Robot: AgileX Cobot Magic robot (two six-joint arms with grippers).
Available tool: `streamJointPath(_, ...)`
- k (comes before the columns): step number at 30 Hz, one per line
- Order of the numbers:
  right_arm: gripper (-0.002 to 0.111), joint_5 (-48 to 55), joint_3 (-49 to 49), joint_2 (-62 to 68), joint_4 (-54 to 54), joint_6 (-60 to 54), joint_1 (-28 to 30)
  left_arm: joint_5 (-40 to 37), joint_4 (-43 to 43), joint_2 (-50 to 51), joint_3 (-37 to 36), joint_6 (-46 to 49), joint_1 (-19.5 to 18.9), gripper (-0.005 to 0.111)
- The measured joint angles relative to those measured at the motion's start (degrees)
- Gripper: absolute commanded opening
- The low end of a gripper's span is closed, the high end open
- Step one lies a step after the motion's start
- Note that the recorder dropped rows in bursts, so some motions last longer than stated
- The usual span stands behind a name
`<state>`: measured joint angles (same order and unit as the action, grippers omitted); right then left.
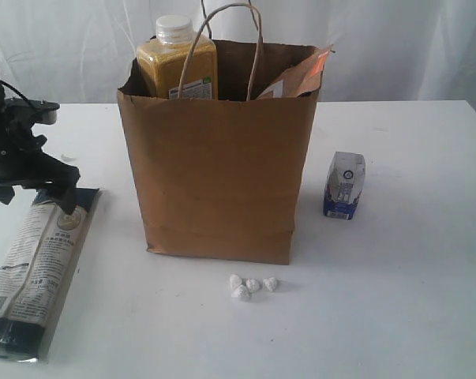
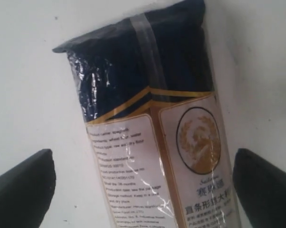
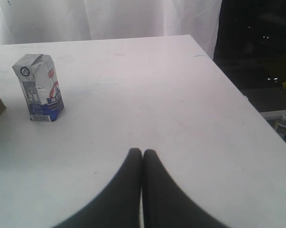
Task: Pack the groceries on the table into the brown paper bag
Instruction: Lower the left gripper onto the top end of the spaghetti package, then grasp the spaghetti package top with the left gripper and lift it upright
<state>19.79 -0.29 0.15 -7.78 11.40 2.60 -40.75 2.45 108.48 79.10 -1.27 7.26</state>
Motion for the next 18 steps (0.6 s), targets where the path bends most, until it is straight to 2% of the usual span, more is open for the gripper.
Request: streamJointPath(18,0.000,0.0,0.0,0.0,0.0,0.0,0.0,2.9,-1.7,4.8,0.0,0.1,0.0,0.105)
